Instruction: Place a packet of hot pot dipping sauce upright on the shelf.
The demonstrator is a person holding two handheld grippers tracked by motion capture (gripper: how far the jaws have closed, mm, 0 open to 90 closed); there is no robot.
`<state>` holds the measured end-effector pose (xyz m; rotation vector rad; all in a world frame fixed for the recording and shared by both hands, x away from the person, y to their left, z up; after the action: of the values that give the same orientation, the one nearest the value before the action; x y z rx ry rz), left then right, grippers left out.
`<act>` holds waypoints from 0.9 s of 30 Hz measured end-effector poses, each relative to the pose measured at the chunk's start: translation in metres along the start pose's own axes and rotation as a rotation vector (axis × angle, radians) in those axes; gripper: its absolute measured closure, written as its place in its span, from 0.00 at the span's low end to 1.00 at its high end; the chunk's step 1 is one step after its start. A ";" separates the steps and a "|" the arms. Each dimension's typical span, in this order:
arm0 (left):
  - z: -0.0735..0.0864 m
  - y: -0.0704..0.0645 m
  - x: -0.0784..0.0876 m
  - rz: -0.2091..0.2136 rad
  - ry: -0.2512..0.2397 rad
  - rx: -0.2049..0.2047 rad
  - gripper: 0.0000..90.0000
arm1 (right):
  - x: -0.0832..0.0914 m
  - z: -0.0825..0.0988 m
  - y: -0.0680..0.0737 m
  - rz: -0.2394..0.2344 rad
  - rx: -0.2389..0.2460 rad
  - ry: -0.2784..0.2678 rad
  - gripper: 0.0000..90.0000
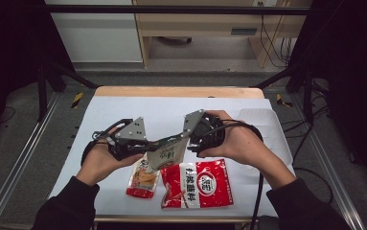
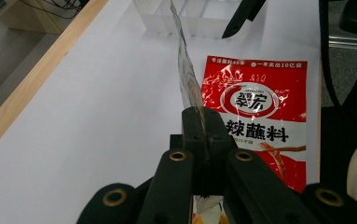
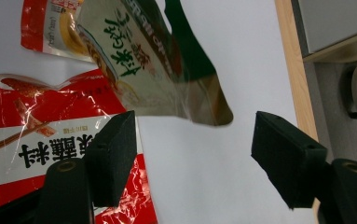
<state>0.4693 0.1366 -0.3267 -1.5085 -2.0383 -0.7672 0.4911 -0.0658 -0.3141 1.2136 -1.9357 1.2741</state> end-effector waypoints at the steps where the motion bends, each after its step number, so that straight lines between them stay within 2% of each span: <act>1: -0.001 -0.001 -0.001 0.004 0.002 -0.005 1.00 | -0.001 -0.001 0.000 -0.001 0.006 -0.002 0.38; 7: -0.006 -0.006 -0.008 0.023 -0.007 -0.019 1.00 | -0.008 -0.005 0.005 -0.052 0.034 0.026 0.50; 8: -0.006 -0.006 -0.008 0.023 -0.005 -0.022 1.00 | -0.012 -0.006 0.007 -0.068 0.040 0.033 0.55; 10: -0.007 -0.007 -0.009 0.026 -0.012 -0.021 1.00 | -0.013 -0.006 0.008 -0.075 0.044 0.033 0.57; 14: -0.008 -0.008 -0.009 0.028 -0.019 -0.032 1.00 | -0.018 -0.008 0.011 -0.084 0.050 0.049 0.70; 18: -0.008 -0.009 -0.009 0.026 -0.031 -0.016 1.00 | -0.022 -0.009 0.013 -0.105 0.059 0.061 0.83; 23: -0.006 -0.007 -0.008 0.018 -0.028 -0.021 1.00 | -0.021 -0.010 0.015 -0.123 0.043 0.065 0.94; 27: -0.003 -0.005 -0.009 0.013 -0.049 0.004 1.00 | -0.019 -0.010 0.013 -0.125 0.008 0.062 0.99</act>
<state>0.4670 0.1272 -0.3307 -1.5513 -2.0620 -0.7268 0.4879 -0.0477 -0.3304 1.2634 -1.7840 1.2412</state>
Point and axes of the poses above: each handheld gripper's, and its own axes: x roughly backward along the jaws, z roughly out of its underside, y roughly to its left, the point moved 3 cm from there along -x, roughly forward along the jaws, and after that the axes turned 2 degrees about z, right-handed, at the moved point
